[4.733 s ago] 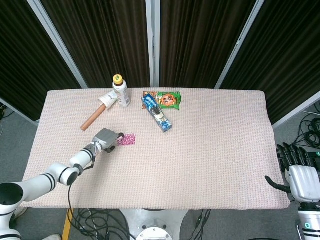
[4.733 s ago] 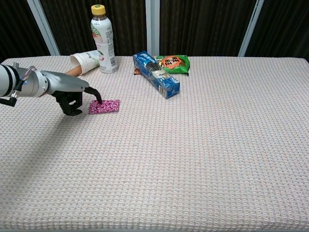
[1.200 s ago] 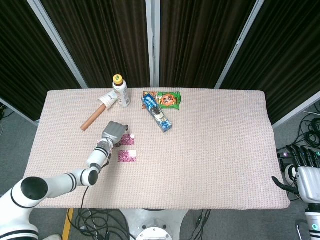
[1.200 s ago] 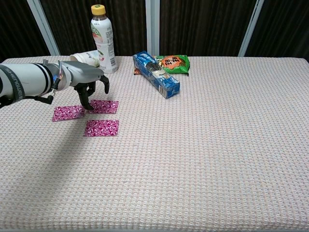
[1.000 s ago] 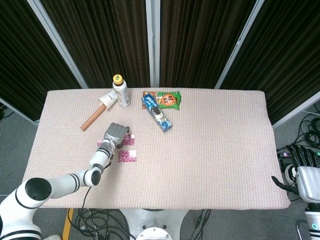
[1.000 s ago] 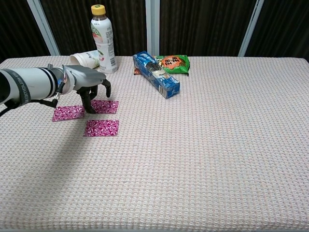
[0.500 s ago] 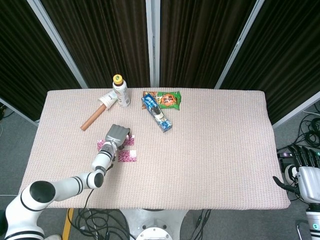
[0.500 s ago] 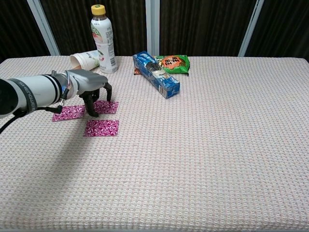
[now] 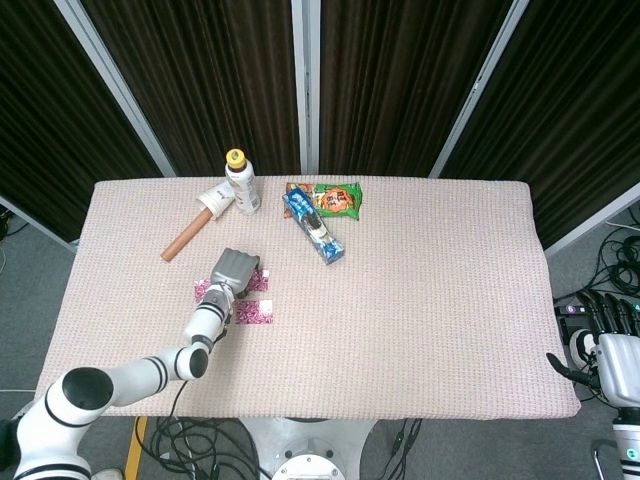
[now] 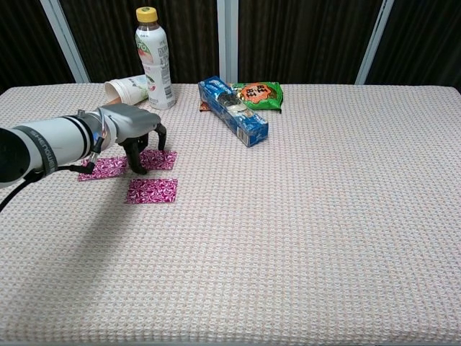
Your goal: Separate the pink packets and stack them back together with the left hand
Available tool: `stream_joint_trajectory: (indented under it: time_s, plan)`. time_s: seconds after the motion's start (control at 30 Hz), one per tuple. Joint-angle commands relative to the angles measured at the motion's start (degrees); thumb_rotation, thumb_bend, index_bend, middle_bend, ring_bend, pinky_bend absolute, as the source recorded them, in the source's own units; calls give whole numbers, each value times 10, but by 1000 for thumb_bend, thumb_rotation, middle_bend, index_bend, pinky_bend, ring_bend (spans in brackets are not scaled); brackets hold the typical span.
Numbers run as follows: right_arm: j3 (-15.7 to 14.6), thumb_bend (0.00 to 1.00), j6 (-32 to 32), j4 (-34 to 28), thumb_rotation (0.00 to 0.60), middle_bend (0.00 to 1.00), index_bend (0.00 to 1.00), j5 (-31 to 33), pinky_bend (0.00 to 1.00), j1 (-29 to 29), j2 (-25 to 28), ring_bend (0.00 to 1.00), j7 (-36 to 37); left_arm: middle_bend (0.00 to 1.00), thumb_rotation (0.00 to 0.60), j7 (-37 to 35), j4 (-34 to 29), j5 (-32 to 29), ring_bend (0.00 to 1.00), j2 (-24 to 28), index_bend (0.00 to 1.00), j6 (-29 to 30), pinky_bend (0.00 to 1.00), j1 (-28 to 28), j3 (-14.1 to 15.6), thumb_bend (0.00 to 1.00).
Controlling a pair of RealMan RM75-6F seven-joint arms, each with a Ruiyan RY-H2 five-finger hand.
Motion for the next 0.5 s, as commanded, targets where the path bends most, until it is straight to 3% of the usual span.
stream_joint_trajectory:
  time_s: [0.03, 0.2, 0.5]
  plan:
    - [0, 89, 1, 0, 440, 57, 94, 0, 0, 0, 0, 0, 0, 904, 600, 3, -2, 3, 872, 0, 465, 4, 906, 2, -4, 263]
    - [1, 90, 2, 0, 433, 57, 94, -1, 0, -1, 1, 0, 2, 903, 600, 18, -36, -4, 872, 17, 465, 25, 906, 6, -16, 263]
    - [-1, 91, 0, 4, 436, 56, 95, -7, 0, 1, 1, 0, 9, 901, 600, 106, -191, -87, 872, 70, 460, 114, 906, 11, -31, 263]
